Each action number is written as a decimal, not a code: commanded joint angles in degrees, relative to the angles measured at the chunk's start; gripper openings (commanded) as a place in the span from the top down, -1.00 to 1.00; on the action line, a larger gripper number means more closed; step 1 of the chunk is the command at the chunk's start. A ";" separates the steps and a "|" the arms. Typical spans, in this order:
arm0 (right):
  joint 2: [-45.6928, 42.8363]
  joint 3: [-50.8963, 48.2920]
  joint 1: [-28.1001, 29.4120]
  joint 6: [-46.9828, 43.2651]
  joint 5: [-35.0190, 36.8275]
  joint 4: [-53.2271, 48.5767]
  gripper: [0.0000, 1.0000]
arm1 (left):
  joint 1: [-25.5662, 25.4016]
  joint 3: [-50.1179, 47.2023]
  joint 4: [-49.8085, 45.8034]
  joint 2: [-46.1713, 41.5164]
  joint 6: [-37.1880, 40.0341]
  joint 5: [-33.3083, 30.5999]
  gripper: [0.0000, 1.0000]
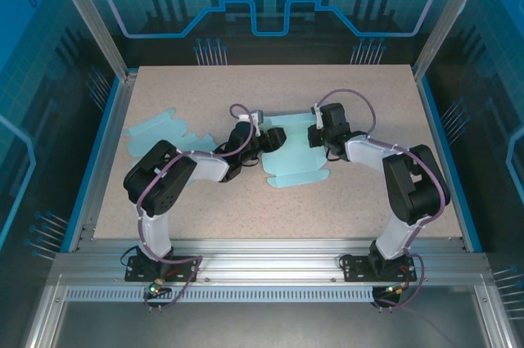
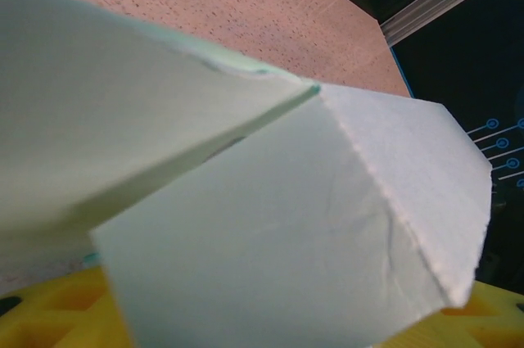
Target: Fold the paper box
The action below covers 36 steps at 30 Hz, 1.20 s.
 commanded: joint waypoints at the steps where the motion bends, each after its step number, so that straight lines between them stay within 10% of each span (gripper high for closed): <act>1: -1.38 0.16 0.44 0.21 -2.15 0.49 0.79 | -0.52 1.88 -0.41 2.35 1.59 0.45 -0.26; 26: -0.56 0.92 0.44 0.64 -2.03 -0.47 0.78 | -6.07 -13.42 -21.73 -30.53 12.23 -13.18 -0.37; 36: -0.45 1.02 0.41 0.56 -2.58 -0.39 0.79 | 5.02 -6.80 -40.09 -36.43 14.89 -23.86 -0.39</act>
